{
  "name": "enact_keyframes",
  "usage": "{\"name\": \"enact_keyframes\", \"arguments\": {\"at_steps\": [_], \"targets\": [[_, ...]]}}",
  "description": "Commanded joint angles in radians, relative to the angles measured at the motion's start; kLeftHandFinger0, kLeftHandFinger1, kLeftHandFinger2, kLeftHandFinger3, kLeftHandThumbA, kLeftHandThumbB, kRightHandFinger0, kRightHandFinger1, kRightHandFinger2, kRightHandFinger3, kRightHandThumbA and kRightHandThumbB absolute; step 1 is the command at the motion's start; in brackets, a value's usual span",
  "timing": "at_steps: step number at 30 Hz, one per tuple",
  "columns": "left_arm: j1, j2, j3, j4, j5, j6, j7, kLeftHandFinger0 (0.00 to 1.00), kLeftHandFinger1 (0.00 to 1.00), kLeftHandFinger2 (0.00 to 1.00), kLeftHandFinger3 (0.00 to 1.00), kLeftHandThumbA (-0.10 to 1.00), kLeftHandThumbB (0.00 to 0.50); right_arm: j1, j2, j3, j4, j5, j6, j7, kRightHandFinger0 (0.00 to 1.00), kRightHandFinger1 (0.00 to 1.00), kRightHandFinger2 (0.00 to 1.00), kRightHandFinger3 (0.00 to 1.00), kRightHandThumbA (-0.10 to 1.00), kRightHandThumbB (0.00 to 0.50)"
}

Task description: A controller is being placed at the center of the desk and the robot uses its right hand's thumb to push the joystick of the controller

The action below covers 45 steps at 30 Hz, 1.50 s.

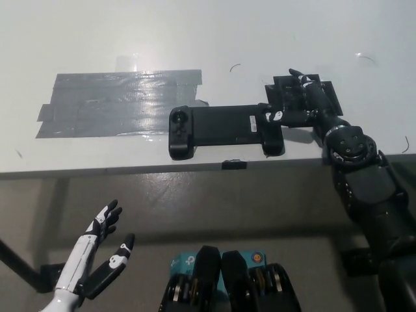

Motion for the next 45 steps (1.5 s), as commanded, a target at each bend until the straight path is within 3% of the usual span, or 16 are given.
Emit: {"name": "enact_keyframes", "arguments": {"at_steps": [1, 9, 16, 23, 32, 34, 37, 40, 43, 45], "targets": [[-0.01, 0.006, 0.007, -0.032, -0.003, -0.017, -0.007, 1.0, 1.0, 1.0, 1.0, 0.62, 0.088, -0.079, -0.006, -0.037, 0.01, 0.056, -0.031, -0.023, 1.0, 1.0, 1.0, 1.0, 1.0, 0.401], [-0.015, 0.004, 0.01, -0.038, -0.004, -0.007, -0.005, 1.0, 1.0, 1.0, 1.0, 0.63, 0.097, -0.096, -0.005, -0.092, 0.059, 0.104, -0.063, -0.016, 1.0, 1.0, 1.0, 1.0, 1.0, 0.414], [-0.019, 0.009, 0.012, -0.036, -0.004, -0.009, -0.008, 1.0, 1.0, 1.0, 1.0, 0.65, 0.098, -0.106, -0.008, -0.121, 0.098, 0.136, -0.084, -0.016, 1.0, 1.0, 1.0, 1.0, 1.0, 0.359], [-0.022, 0.009, 0.012, -0.036, 0.002, -0.012, -0.005, 1.0, 1.0, 1.0, 1.0, 0.66, 0.098, -0.112, -0.01, -0.136, 0.118, 0.156, -0.103, -0.009, 1.0, 1.0, 1.0, 1.0, 1.0, 0.359], [-0.027, 0.012, 0.01, -0.034, 0.004, -0.012, -0.008, 1.0, 1.0, 1.0, 1.0, 0.67, 0.094, -0.134, -0.021, -0.147, 0.166, 0.164, -0.124, -0.042, 1.0, 1.0, 1.0, 1.0, 1.0, 0.322], [-0.027, 0.012, 0.011, -0.035, 0.003, -0.008, -0.009, 1.0, 1.0, 1.0, 1.0, 0.67, 0.097, -0.137, -0.025, -0.144, 0.169, 0.158, -0.119, -0.056, 1.0, 1.0, 1.0, 1.0, 1.0, 0.343], [-0.031, 0.012, 0.011, -0.038, 0.003, 0.001, -0.009, 1.0, 1.0, 1.0, 1.0, 0.67, 0.1, -0.14, -0.032, -0.157, 0.135, 0.177, -0.133, -0.041, 1.0, 1.0, 1.0, 1.0, 1.0, 0.33], [-0.032, 0.014, 0.012, -0.037, 0.001, -0.002, -0.011, 1.0, 1.0, 1.0, 1.0, 0.66, 0.095, -0.142, -0.04, -0.164, 0.05, 0.195, -0.147, 0.0, 1.0, 1.0, 1.0, 1.0, 1.0, 0.288], [-0.034, 0.014, 0.012, -0.033, 0.002, -0.006, -0.009, 1.0, 1.0, 1.0, 1.0, 0.66, 0.095, -0.127, -0.041, -0.16, -0.082, 0.204, -0.132, 0.023, 1.0, 1.0, 1.0, 1.0, 1.0, 0.301], [-0.032, 0.012, 0.013, -0.034, -0.001, -0.006, -0.01, 1.0, 1.0, 1.0, 1.0, 0.66, 0.095, -0.113, -0.041, -0.153, -0.212, 0.201, -0.075, 0.015, 1.0, 1.0, 1.0, 1.0, 1.0, 0.347]]}}
